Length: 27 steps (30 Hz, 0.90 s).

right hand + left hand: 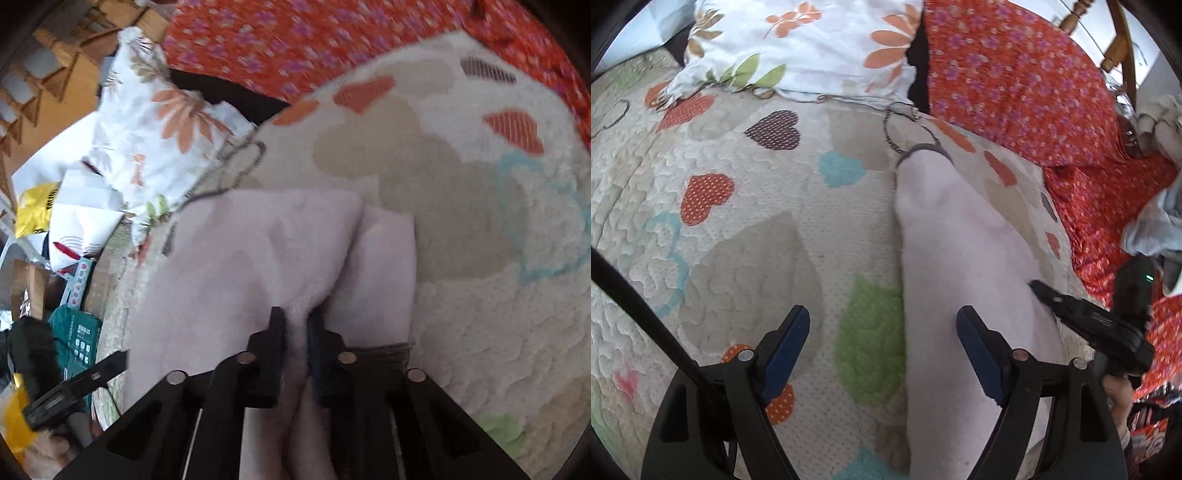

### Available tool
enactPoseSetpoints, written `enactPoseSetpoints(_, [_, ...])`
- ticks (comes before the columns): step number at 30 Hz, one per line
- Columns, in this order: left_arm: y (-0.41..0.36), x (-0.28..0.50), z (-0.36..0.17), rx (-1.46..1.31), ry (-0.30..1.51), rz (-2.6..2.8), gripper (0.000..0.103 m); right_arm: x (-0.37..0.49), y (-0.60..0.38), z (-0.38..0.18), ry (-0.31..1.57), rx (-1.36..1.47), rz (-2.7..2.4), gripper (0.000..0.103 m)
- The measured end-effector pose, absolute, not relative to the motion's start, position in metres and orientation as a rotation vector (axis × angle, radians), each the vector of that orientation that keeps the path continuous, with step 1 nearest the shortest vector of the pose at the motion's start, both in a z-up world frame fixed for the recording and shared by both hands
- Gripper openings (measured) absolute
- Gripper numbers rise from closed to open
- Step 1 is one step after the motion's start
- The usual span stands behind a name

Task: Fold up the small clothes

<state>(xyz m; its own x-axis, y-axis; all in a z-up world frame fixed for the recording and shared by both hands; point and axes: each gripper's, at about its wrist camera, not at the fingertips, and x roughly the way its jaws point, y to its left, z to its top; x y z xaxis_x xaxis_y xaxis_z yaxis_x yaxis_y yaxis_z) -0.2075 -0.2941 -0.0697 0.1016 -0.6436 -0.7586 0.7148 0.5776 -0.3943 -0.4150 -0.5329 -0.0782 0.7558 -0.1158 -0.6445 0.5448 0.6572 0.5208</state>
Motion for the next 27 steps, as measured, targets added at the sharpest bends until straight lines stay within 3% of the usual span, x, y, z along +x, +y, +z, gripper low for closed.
enactPoseSetpoints(5, [-0.302, -0.205, -0.08, 0.046, 1.116, -1.038, 0.085, -0.436, -0.538, -0.065, 0.655, 0.646, -0.621, 0.002])
enactPoseSetpoints(9, [-0.308, -0.207, -0.088, 0.035, 1.133, -1.067, 0.088, -0.447, -0.544, -0.069, 0.65, 0.713, -0.598, 0.005])
enactPoseSetpoints(10, [-0.309, -0.206, -0.09, 0.028, 1.143, -1.075, 0.089, -0.453, -0.547, -0.07, 0.634, 0.757, -0.576, 0.009])
enactPoseSetpoints(11, [-0.31, -0.204, -0.092, 0.015, 1.155, -1.084, 0.091, -0.456, -0.549, -0.071, 0.623, 0.784, -0.559, 0.032])
enactPoseSetpoints(12, [-0.312, -0.201, -0.095, -0.005, 1.172, -1.097, 0.091, -0.462, -0.551, -0.072, 0.602, 0.825, -0.535, 0.062])
enactPoseSetpoints(13, [-0.312, -0.198, -0.099, -0.035, 1.188, -1.118, 0.091, -0.466, -0.551, -0.073, 0.583, 0.851, -0.518, 0.068])
enactPoseSetpoints(21, [-0.295, -0.176, -0.098, -0.332, 1.238, -1.195, 0.095, -0.449, -0.55, -0.099, 0.557, 0.983, -0.365, 0.069])
enactPoseSetpoints(26, [-0.317, -0.199, -0.106, -0.205, 1.262, -1.243, 0.096, -0.429, -0.539, -0.105, 0.577, 0.895, -0.388, 0.07])
enactPoseSetpoints(27, [-0.325, -0.206, -0.111, -0.16, 1.282, -1.255, 0.096, -0.427, -0.538, -0.105, 0.583, 0.879, -0.394, 0.063])
